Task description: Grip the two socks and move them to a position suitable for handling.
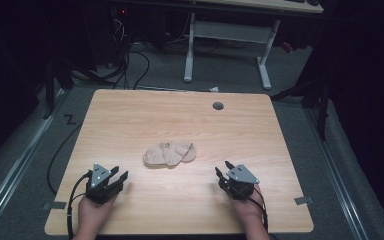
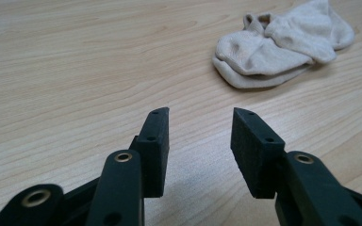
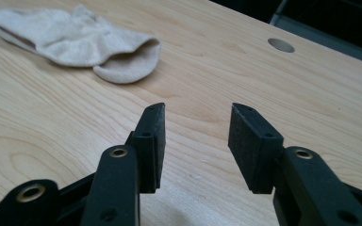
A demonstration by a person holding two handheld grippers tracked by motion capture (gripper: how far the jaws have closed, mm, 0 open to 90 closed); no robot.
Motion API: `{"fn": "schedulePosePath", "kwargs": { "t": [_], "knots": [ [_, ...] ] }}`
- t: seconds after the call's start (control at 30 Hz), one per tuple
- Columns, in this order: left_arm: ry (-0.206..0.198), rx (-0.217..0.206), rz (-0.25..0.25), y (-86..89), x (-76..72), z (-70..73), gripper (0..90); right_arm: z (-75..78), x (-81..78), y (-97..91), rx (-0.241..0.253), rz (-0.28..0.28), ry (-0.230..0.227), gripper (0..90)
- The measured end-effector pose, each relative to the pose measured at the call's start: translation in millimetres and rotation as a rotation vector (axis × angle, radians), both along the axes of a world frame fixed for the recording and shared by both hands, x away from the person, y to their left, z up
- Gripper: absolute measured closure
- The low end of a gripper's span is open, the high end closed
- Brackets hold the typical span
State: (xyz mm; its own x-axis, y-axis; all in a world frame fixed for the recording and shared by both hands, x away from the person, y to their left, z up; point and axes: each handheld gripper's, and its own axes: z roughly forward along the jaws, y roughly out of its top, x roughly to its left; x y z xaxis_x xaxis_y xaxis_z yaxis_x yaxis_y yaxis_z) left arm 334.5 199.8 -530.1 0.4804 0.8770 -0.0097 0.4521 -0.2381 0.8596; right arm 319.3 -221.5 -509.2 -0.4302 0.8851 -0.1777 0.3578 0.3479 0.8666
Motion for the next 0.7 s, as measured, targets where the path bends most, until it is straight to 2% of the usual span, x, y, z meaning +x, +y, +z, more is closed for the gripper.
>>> {"fn": "schedulePosePath", "kwargs": {
  "t": [0.13,0.23,0.33,0.43,0.7],
  "knots": [
    [0.001,0.008,0.000,-0.4,-1.4,1.2,58.1,-2.0,-0.7,-0.8,0.007,-0.015,0.020,64.1],
    [0.005,0.001,-0.004,-0.8,-2.0,2.4,58.2,-1.2,-1.2,-1.5,0.023,-0.017,0.035,64.3],
    [0.005,0.013,-0.012,-1.2,-2.7,2.9,57.8,-1.0,-1.8,-0.5,0.018,-0.013,0.029,64.6],
    [0.020,0.013,-0.024,-1.6,-2.7,1.9,57.2,-0.6,-1.7,0.4,0.058,-0.004,0.048,64.9],
    [0.025,0.010,-0.041,-3.9,-1.4,3.1,55.4,-0.7,-4.6,0.6,0.066,0.002,0.077,65.6]
  ]
}}
